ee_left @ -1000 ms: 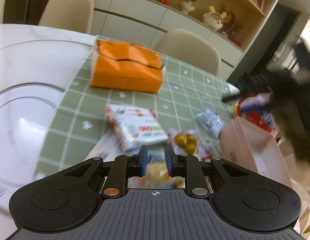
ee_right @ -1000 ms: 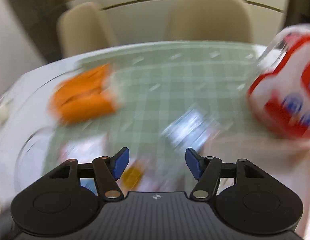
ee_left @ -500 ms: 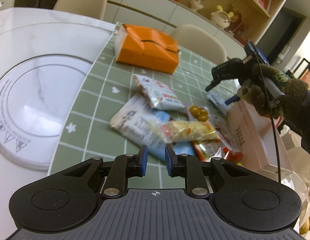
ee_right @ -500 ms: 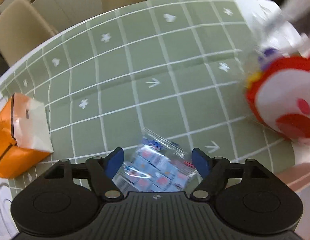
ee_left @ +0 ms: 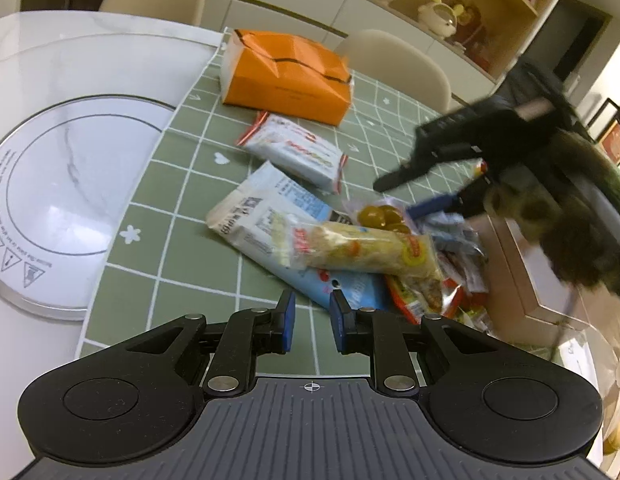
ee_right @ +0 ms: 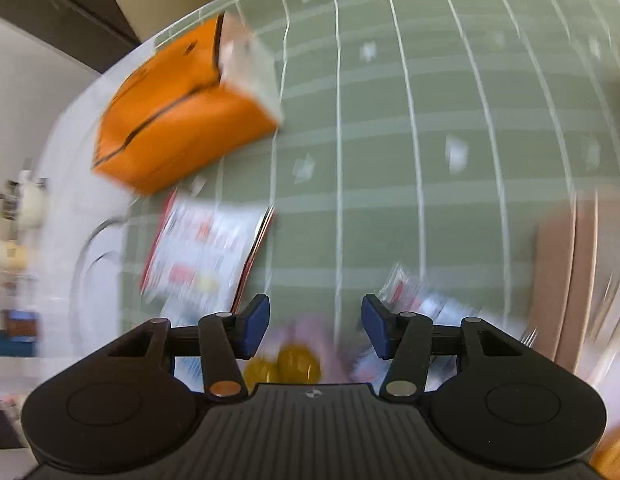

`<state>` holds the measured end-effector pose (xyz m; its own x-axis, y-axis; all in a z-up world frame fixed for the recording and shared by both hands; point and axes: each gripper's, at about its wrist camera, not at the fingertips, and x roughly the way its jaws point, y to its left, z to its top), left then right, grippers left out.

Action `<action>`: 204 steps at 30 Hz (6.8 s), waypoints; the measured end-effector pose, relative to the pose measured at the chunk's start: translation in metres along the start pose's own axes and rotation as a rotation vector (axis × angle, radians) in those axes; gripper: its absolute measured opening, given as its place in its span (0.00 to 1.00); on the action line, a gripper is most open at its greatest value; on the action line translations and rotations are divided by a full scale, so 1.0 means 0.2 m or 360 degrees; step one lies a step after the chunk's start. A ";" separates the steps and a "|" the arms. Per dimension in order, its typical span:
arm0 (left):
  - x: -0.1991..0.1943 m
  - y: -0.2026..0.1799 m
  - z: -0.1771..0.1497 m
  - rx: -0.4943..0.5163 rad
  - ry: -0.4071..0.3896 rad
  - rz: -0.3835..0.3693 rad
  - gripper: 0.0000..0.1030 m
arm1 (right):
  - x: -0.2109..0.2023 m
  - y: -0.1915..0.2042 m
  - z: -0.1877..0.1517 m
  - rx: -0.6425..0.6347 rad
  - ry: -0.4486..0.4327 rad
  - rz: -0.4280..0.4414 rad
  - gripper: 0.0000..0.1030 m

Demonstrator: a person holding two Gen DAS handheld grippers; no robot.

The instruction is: Organize snacks

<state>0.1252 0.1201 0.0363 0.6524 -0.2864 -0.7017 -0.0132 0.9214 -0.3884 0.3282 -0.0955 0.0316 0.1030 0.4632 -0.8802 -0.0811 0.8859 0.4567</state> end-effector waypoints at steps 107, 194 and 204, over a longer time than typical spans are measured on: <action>-0.14 -0.55 -0.36 0.0291 0.0124 -0.0053 0.31 | -0.57 -0.45 -1.54 -0.0683 -0.0717 -0.0192 0.66; -0.06 -0.34 -0.43 -0.0256 0.0191 -0.0035 0.31 | -0.27 -0.11 -1.00 -0.0836 -0.0403 -0.0072 0.49; -0.07 -0.40 -0.45 -0.0326 0.0116 0.0080 0.31 | -0.36 -0.19 -1.05 -0.0969 -0.0393 -0.0080 0.49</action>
<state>0.0488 0.0270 0.0227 0.5907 -0.2666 -0.7616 -0.2026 0.8646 -0.4599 0.1149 -0.1674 0.0510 0.3401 0.4776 -0.8101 -0.6090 0.7683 0.1973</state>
